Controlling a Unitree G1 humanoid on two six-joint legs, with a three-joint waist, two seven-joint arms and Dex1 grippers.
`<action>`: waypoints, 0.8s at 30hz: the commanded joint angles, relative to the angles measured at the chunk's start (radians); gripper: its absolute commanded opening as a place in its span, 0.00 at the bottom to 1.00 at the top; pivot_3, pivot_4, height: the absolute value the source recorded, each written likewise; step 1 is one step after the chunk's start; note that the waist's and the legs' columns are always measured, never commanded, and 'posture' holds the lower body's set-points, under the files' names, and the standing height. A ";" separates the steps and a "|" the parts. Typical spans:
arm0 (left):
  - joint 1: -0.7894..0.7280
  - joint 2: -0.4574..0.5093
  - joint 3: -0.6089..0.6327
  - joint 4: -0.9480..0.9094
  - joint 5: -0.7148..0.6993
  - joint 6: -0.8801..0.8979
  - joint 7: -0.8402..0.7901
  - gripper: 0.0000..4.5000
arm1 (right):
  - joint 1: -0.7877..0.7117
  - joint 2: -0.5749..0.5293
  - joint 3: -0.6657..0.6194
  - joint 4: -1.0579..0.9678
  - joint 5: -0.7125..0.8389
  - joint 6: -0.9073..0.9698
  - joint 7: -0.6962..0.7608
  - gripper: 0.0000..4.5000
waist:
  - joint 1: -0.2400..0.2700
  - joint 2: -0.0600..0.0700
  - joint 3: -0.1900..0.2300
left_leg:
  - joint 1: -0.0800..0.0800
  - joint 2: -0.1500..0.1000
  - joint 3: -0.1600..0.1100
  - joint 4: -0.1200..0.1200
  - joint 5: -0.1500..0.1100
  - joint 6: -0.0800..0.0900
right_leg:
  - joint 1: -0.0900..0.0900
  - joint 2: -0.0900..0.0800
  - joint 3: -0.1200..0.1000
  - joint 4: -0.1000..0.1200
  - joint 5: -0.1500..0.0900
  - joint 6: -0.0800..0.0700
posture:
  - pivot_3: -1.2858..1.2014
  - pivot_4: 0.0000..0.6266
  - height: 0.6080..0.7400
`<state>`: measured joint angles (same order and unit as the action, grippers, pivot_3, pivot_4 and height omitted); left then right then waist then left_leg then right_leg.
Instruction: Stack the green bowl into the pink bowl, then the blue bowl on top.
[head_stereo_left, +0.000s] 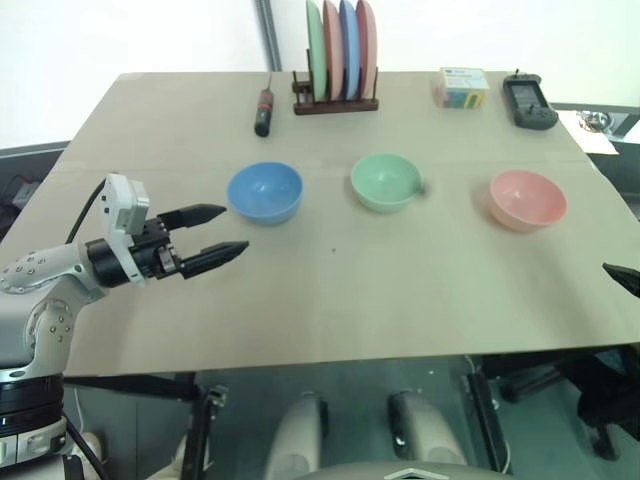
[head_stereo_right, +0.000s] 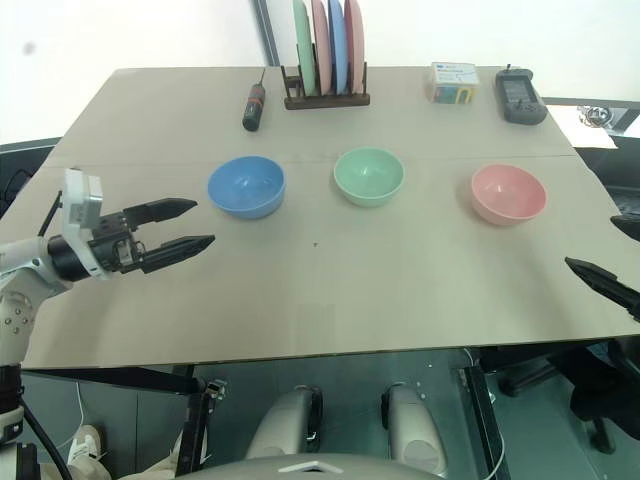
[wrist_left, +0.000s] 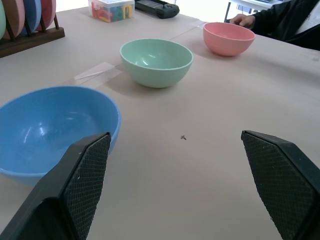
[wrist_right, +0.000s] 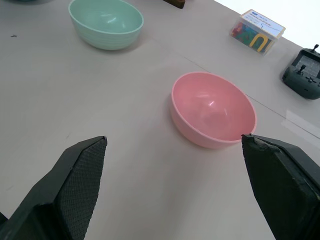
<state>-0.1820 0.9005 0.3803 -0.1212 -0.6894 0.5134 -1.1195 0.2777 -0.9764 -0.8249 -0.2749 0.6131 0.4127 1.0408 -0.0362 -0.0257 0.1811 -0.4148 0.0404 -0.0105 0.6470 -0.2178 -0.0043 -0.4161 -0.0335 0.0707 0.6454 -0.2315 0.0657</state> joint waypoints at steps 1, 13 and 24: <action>-0.014 -0.007 -0.009 -0.030 -0.017 0.000 -0.006 0.99 | -0.031 -0.008 0.006 -0.008 -0.019 -0.006 -0.024 1.00 | 0.000 0.000 0.000 | 0.000 0.000 0.000 0.000 0.000 0.000 | 0.000 0.000 0.000 0.000 0.000 0.000 | 0.52 0.24 1.00; -0.077 -0.083 -0.113 -0.133 -0.093 0.010 -0.071 0.99 | -0.375 0.006 0.459 0.009 -0.249 0.085 -0.296 1.00 | -0.005 0.000 0.000 | 0.000 0.000 0.001 0.001 0.000 0.000 | 0.000 0.000 0.001 0.000 0.000 0.000 | 0.52 0.24 1.00; -0.083 -0.084 -0.126 -0.223 -0.147 0.038 -0.100 1.00 | -0.925 0.219 0.967 0.653 -0.675 0.008 -0.464 0.81 | 0.005 0.000 0.001 | -0.005 -0.001 0.000 0.000 0.000 0.000 | -0.005 0.001 0.001 0.002 0.005 -0.001 | 0.52 0.24 1.00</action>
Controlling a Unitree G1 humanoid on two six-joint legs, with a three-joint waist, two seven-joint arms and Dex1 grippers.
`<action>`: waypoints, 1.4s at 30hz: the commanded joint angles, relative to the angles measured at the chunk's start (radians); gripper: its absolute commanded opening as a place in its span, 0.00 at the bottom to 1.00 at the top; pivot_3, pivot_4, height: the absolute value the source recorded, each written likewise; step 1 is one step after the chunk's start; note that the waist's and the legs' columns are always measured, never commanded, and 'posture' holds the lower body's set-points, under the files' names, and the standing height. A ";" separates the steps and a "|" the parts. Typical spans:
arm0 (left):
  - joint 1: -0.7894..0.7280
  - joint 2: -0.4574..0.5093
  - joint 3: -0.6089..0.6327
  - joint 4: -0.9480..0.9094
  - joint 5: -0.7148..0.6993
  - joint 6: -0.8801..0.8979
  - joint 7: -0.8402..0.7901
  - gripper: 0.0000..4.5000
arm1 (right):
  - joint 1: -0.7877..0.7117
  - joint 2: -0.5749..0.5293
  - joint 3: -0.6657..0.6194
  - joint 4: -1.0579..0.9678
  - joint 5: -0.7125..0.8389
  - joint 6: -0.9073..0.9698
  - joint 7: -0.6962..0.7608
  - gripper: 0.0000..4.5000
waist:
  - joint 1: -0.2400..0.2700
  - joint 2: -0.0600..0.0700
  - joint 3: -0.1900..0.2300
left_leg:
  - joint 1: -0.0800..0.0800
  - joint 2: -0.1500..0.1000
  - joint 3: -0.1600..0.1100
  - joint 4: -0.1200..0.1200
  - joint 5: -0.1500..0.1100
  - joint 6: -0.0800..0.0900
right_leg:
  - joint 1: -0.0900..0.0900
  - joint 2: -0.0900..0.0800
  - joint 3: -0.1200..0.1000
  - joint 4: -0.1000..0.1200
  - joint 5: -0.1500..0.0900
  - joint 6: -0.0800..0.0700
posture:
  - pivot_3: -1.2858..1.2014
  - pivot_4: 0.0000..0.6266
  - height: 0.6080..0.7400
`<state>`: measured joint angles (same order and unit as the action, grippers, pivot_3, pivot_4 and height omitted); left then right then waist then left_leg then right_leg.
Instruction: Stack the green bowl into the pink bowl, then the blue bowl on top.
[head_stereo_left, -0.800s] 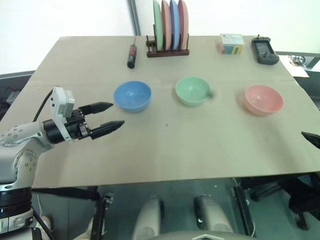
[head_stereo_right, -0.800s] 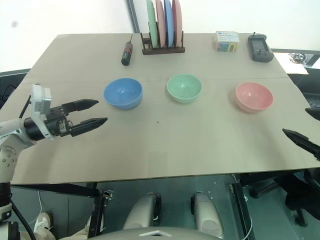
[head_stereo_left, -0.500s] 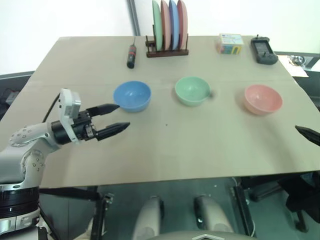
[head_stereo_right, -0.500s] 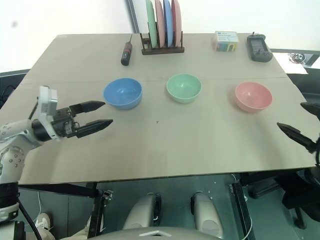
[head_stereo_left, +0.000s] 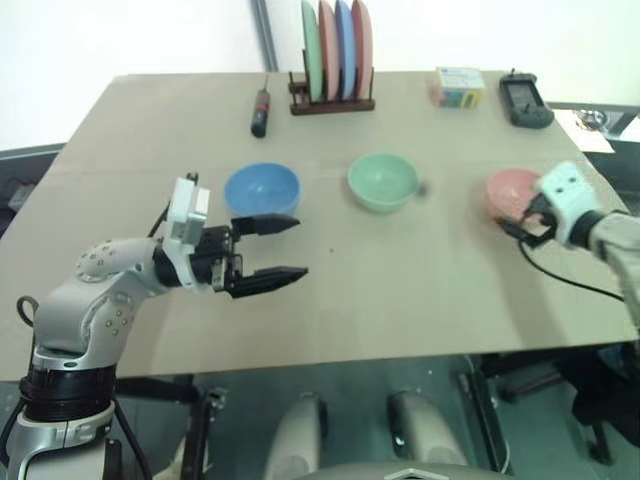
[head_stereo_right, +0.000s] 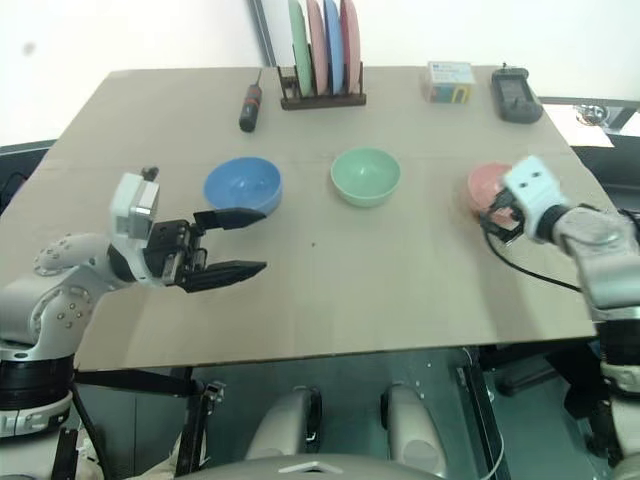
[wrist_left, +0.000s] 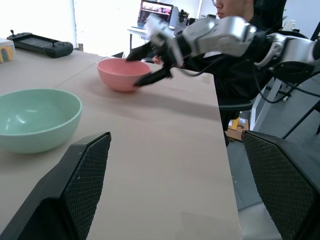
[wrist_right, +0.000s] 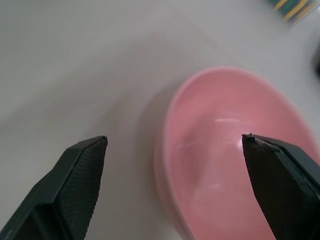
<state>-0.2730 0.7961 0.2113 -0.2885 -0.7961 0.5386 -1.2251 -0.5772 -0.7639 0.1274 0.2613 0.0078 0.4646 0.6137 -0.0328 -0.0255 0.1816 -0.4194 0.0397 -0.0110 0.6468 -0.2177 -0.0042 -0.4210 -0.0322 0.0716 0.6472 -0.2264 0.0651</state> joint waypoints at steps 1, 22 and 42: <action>0.024 0.029 0.055 -0.064 -0.042 0.018 0.010 1.00 | -0.095 0.021 0.021 0.158 -0.078 -0.052 -0.042 0.75 | -0.001 0.000 0.000 | -0.001 0.000 0.000 0.000 0.000 0.000 | -0.001 0.000 0.000 -0.001 0.000 0.000 | 0.52 0.24 1.00; 0.080 0.024 0.048 -0.068 0.037 -0.005 0.133 1.00 | 0.151 0.044 0.086 -0.712 0.098 0.361 0.168 0.01 | -0.006 0.001 0.000 | 0.001 0.000 -0.001 0.002 0.000 0.000 | -0.002 0.000 0.000 0.009 0.000 0.000 | 0.52 0.24 1.00; 0.024 0.007 0.014 -0.042 0.097 0.008 0.218 1.00 | 0.093 0.253 0.095 -0.911 0.183 0.687 0.018 0.99 | -0.007 -0.002 -0.001 | 0.003 0.001 0.000 0.004 0.000 0.000 | -0.002 0.002 0.001 0.012 -0.003 -0.003 | 0.52 0.24 1.00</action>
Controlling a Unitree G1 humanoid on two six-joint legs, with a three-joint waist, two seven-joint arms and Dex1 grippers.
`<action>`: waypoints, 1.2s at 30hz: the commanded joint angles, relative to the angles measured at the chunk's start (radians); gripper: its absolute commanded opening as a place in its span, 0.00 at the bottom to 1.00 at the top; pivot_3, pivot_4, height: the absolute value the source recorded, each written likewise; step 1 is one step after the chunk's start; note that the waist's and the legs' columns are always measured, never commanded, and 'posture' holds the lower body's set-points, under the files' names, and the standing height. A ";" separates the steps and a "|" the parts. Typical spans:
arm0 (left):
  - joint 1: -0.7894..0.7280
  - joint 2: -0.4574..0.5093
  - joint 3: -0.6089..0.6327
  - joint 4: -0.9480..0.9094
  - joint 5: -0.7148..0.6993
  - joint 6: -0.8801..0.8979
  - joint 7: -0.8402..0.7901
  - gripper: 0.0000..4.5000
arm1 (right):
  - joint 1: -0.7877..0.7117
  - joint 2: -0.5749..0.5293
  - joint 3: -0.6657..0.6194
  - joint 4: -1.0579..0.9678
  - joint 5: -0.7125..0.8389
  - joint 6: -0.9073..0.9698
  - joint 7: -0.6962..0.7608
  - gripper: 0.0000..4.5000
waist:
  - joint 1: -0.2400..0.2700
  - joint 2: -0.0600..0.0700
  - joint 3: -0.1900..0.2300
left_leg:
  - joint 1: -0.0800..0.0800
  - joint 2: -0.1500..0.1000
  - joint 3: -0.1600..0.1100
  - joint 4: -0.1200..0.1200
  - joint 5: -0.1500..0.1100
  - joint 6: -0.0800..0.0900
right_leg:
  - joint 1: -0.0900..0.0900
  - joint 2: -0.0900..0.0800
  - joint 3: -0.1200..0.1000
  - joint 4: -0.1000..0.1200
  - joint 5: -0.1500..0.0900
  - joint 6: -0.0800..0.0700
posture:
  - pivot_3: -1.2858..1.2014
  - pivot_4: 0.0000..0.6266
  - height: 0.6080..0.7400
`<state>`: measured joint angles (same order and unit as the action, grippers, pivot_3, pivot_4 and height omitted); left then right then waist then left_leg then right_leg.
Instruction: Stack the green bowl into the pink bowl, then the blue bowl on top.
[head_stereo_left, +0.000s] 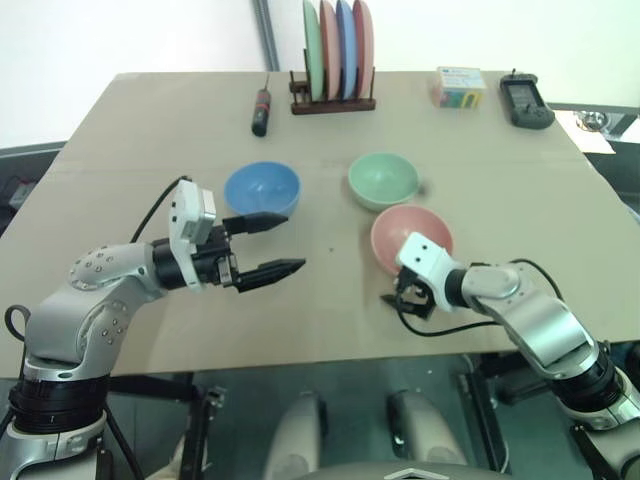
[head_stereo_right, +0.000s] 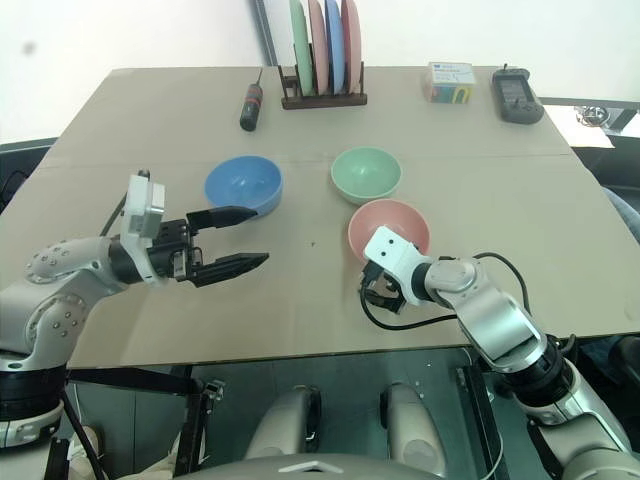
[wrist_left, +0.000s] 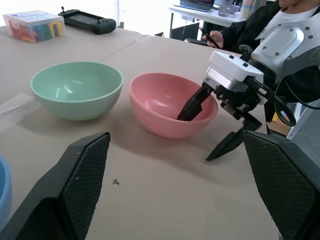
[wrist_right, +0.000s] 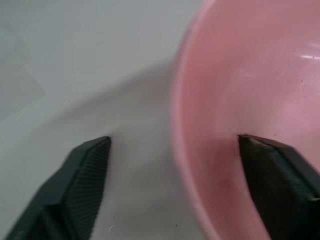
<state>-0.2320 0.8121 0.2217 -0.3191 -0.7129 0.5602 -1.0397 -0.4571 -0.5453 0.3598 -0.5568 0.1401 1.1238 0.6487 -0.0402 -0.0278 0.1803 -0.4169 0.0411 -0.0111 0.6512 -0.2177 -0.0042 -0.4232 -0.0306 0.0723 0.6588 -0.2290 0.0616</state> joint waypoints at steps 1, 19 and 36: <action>-0.020 -0.015 0.002 -0.012 0.022 -0.032 0.030 1.00 | -0.029 0.028 -0.172 -0.121 0.081 0.007 0.006 0.99 | 0.000 0.000 0.000 | 0.000 0.000 0.000 0.000 0.000 0.000 | 0.000 0.000 0.000 0.000 0.000 0.000 | 0.52 0.24 1.00; -0.345 0.046 -0.365 0.071 0.562 -0.111 0.188 1.00 | 0.049 -0.062 -0.529 -0.074 0.302 -0.382 0.125 0.99 | 0.025 -0.002 0.002 | -0.002 -0.001 -0.002 0.000 0.000 0.000 | 0.000 0.000 -0.002 -0.002 0.002 0.004 | 0.52 0.24 1.00; -1.047 -0.344 -0.758 1.180 1.014 -0.922 0.087 1.00 | 0.469 -0.061 -1.015 -0.457 0.568 -0.359 -0.066 0.99 | 0.025 -0.001 0.002 | -0.004 -0.002 -0.002 0.001 0.000 0.000 | 0.000 0.000 -0.001 -0.003 0.002 0.005 | 0.52 0.24 1.00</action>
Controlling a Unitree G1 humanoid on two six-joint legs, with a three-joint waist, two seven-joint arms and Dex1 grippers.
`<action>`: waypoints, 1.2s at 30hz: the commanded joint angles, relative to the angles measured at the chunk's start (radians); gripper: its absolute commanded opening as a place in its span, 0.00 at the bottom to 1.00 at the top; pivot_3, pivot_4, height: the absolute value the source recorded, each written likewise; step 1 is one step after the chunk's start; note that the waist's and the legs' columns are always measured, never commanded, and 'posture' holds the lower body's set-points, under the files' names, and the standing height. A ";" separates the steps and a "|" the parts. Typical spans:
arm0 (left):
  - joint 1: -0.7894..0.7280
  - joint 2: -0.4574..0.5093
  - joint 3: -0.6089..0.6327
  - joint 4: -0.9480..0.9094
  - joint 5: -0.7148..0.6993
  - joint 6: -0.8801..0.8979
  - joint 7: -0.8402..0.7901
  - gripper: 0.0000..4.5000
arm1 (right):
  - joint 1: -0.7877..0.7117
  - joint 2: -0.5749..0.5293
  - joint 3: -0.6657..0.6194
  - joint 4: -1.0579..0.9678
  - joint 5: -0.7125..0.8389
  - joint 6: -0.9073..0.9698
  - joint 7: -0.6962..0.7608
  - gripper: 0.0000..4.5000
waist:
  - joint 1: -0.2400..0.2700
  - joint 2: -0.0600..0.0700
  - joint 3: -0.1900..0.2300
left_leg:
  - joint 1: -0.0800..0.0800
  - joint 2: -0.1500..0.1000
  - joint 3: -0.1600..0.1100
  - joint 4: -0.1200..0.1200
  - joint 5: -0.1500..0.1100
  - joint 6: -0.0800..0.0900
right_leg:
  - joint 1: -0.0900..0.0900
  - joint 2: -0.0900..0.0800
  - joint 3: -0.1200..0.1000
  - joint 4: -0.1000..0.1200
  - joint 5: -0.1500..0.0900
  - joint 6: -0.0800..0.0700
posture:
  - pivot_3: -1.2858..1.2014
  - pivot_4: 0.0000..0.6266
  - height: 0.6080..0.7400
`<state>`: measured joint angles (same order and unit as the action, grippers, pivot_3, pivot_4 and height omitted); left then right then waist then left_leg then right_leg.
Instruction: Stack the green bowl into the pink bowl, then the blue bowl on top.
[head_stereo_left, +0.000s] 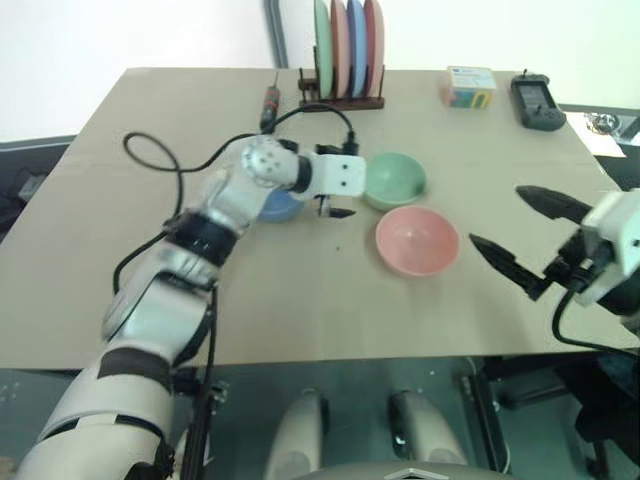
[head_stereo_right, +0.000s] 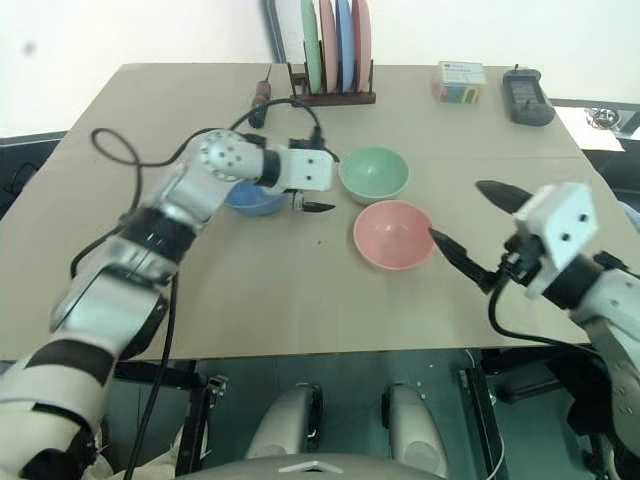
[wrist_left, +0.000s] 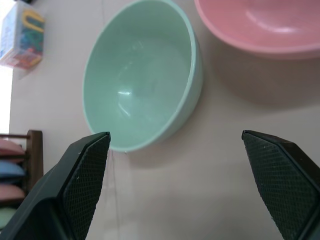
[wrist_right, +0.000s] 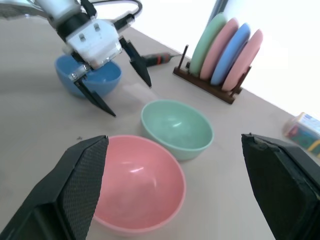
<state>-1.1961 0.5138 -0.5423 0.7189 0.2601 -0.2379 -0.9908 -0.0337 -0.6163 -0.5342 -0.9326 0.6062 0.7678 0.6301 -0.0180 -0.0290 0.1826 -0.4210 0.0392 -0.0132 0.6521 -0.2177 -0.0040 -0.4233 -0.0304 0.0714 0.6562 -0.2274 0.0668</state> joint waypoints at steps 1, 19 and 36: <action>-0.101 -0.063 0.002 0.182 0.056 -0.159 0.046 1.00 | 0.070 0.010 -0.158 -0.095 0.135 -0.010 -0.057 0.99 | 0.005 0.000 0.000 | 0.000 0.000 0.000 0.000 0.000 0.000 | 0.000 0.000 0.000 0.000 0.000 0.000 | 0.52 0.24 1.00; -0.196 -0.179 0.008 0.397 0.152 -0.253 0.008 1.00 | 0.182 -0.061 -0.153 -0.073 0.388 -0.165 -0.218 0.99 | 0.003 -0.001 0.000 | -0.001 -0.001 -0.001 0.001 0.000 0.000 | 0.000 -0.001 0.000 0.001 0.000 0.000 | 0.52 0.24 1.00; -0.196 -0.263 0.015 0.470 0.227 -0.204 0.084 0.01 | 0.208 -0.102 -0.090 -0.026 0.348 -0.224 -0.218 1.00 | 0.004 -0.001 0.000 | -0.001 -0.001 -0.001 0.001 0.000 0.000 | 0.000 -0.001 0.000 0.001 0.000 0.000 | 0.52 0.24 1.00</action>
<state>-1.3692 0.2554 -0.5565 1.1997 0.5067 -0.4457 -0.9005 0.1706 -0.7106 -0.6049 -0.9416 0.9600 0.5770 0.4103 -0.0135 -0.0299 0.1829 -0.4222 0.0384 -0.0141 0.6533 -0.2177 -0.0039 -0.4231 -0.0309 0.0711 0.6573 -0.2270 0.0667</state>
